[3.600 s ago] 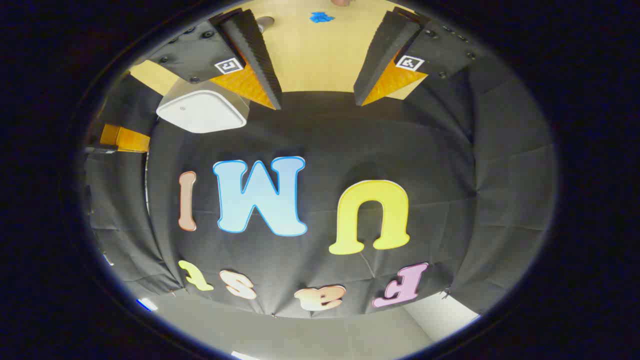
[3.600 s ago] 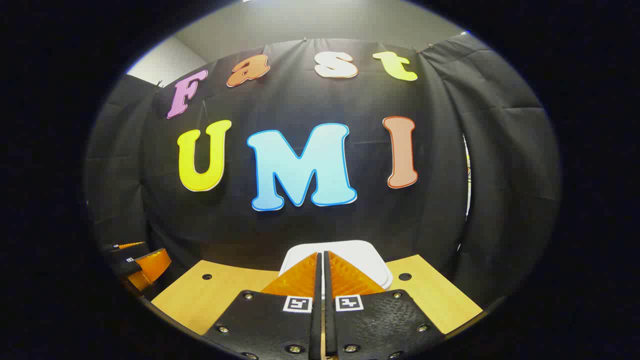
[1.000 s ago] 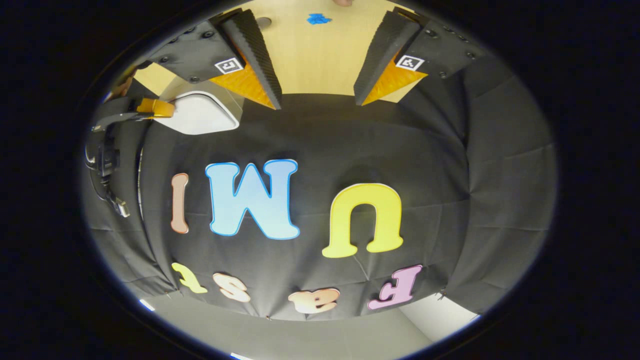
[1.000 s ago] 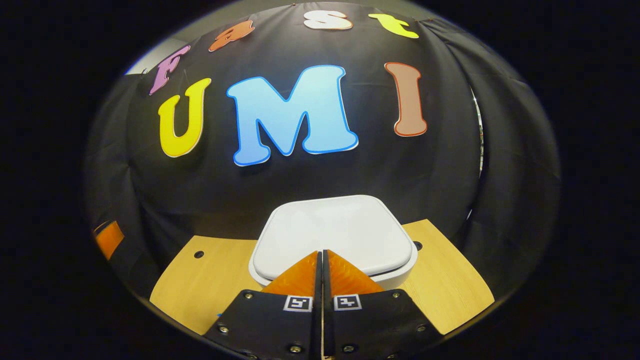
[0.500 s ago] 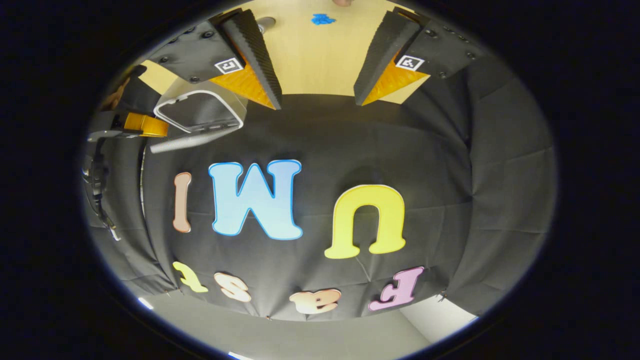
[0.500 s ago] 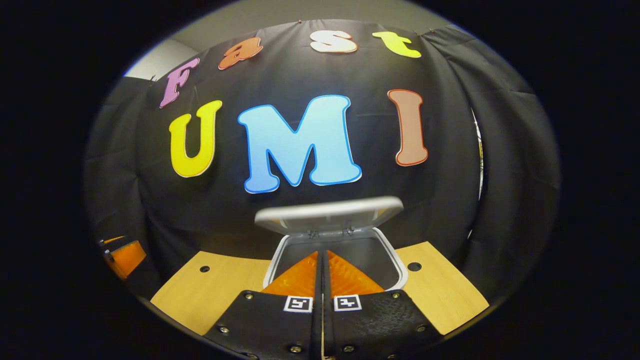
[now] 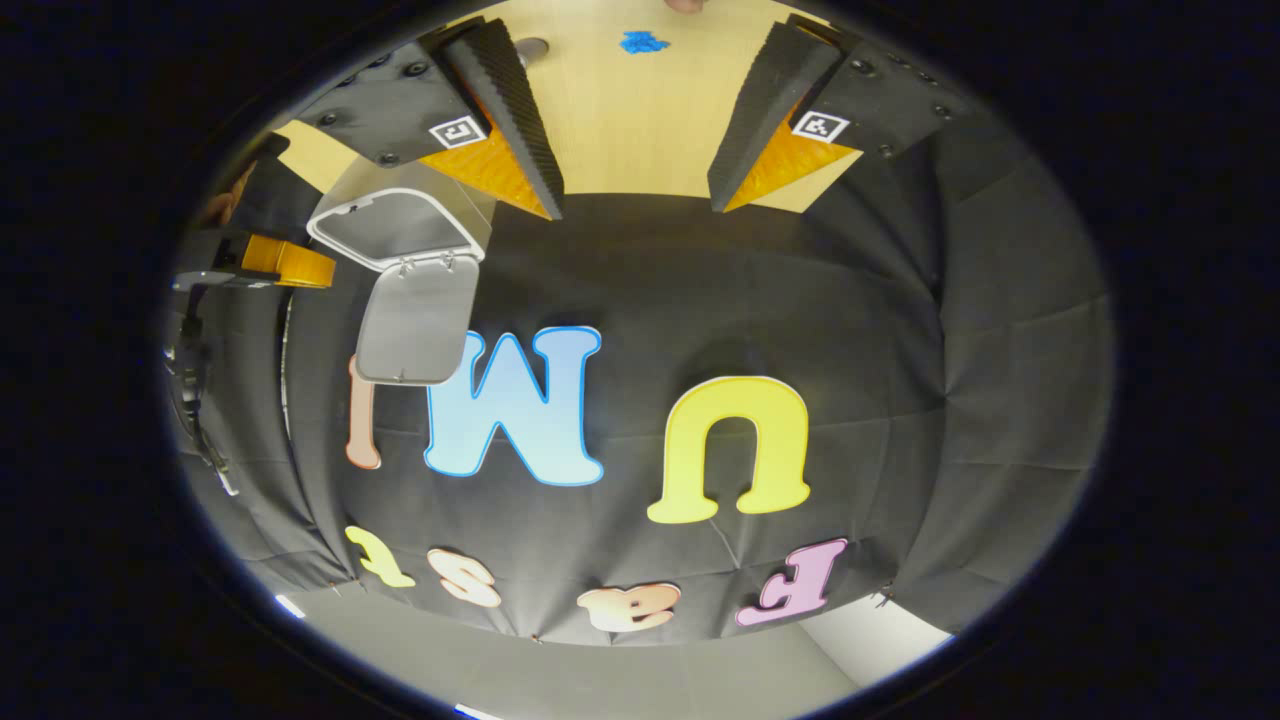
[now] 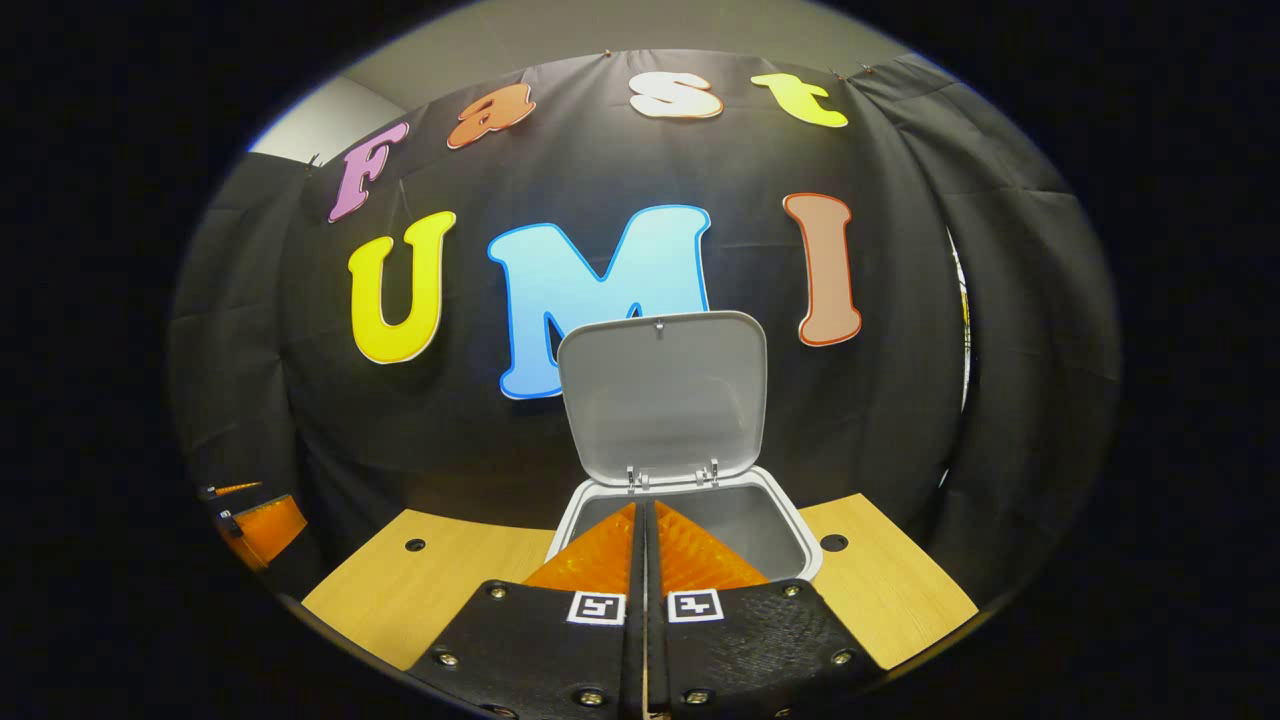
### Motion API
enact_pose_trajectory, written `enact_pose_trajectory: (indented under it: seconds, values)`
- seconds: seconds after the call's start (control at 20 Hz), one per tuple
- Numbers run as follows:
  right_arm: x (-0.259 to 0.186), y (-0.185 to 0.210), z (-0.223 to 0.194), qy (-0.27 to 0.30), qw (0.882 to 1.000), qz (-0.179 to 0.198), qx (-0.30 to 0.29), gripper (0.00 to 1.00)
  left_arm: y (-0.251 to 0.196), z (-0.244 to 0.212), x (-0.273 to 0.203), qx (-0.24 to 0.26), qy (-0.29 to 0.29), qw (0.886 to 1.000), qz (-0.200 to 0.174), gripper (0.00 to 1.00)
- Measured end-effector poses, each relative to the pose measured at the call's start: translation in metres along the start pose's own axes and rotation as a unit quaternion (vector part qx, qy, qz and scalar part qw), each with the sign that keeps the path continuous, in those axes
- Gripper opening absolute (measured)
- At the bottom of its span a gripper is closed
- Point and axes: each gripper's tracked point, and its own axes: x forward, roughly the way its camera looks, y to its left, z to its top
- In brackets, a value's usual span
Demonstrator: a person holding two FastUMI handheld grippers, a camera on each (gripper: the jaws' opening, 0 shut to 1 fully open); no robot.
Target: Press the lid of the desktop garbage bin to open it, pick up the crumpled paper on the desktop and throw it into the bin, then pick up the pop can on the desktop and drop it into the bin, and finally close the garbage bin lid.
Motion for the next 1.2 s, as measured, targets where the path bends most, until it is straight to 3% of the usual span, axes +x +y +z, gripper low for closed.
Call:
enact_pose_trajectory:
  seconds: [0.15,0.2,0.4,0.6,1.2]
  values:
    - [-0.001,0.000,0.001,-0.001,1.000,0.001,0.007,0.01,0.000,-0.004,0.001,-0.001,0.004,1.000,-0.004,0.95]
    - [0.000,0.002,0.002,-0.002,1.000,0.004,0.011,0.13,0.001,-0.006,0.002,-0.003,0.007,1.000,-0.005,0.95]
    - [-0.003,0.003,0.014,-0.026,1.000,0.008,0.015,0.94,0.005,-0.015,0.003,-0.007,0.017,1.000,-0.002,0.95]
    - [-0.006,0.001,0.014,-0.028,1.000,0.004,0.014,0.94,0.009,-0.025,0.006,-0.008,0.024,1.000,-0.002,0.96]
    - [-0.020,0.000,0.007,-0.012,1.000,-0.006,-0.016,0.95,0.020,-0.124,0.024,-0.019,0.086,0.996,-0.008,0.96]
